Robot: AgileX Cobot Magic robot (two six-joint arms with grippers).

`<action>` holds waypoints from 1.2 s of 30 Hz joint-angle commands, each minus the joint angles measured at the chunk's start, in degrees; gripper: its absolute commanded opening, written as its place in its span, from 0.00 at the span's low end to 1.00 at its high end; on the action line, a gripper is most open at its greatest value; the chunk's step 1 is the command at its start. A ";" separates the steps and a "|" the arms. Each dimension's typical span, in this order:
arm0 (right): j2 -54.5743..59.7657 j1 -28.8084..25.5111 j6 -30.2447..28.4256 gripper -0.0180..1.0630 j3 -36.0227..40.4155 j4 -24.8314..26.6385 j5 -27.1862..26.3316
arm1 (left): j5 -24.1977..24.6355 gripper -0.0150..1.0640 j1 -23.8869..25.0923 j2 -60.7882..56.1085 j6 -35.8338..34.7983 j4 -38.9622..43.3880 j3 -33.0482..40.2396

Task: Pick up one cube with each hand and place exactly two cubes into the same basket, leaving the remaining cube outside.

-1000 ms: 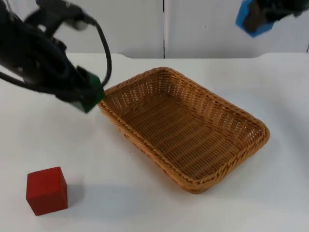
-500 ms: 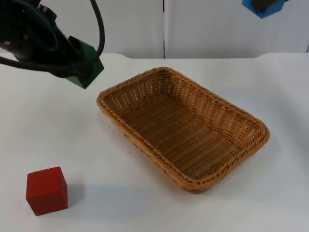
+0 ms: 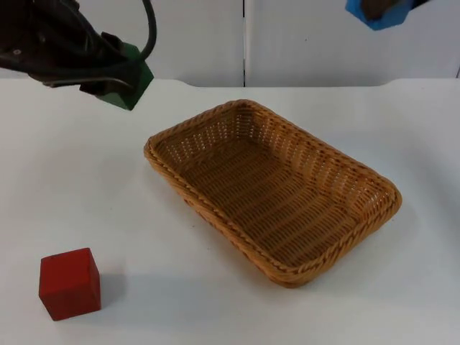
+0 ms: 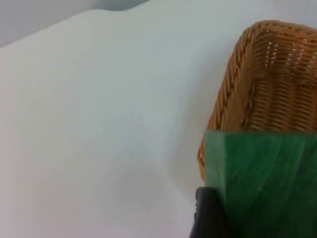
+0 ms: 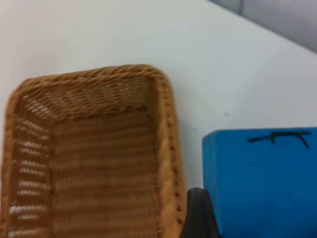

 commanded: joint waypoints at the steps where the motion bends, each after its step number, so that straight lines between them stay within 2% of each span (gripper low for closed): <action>1: -0.45 0.16 -1.07 0.02 -0.39 2.03 1.61 | -0.38 0.01 -0.16 0.52 -0.54 -1.64 -1.20; 7: 0.33 2.05 -2.66 0.02 1.39 2.20 3.36 | 1.06 0.01 -0.16 4.35 -0.40 -4.02 -5.02; 12: 0.33 5.83 -3.43 0.02 5.83 -0.29 -0.38 | 3.52 0.01 -0.16 8.09 -0.40 -5.71 -7.74; 17: 0.33 9.07 -3.43 0.02 9.15 -0.29 -4.10 | 3.92 0.01 -0.63 11.82 0.83 -9.79 -9.69; 20: 0.44 11.20 -3.43 0.02 10.70 -0.29 -5.41 | 6.06 0.01 -0.98 13.93 2.73 -11.54 -11.13; 24: 0.44 12.14 -3.43 0.02 12.28 -0.29 -6.28 | 8.11 0.01 -2.52 16.09 3.38 -11.77 -12.62; 36: 4.15 12.65 -3.43 0.02 17.27 0.63 -9.43 | 7.29 0.01 -7.42 19.40 8.74 -13.39 -13.19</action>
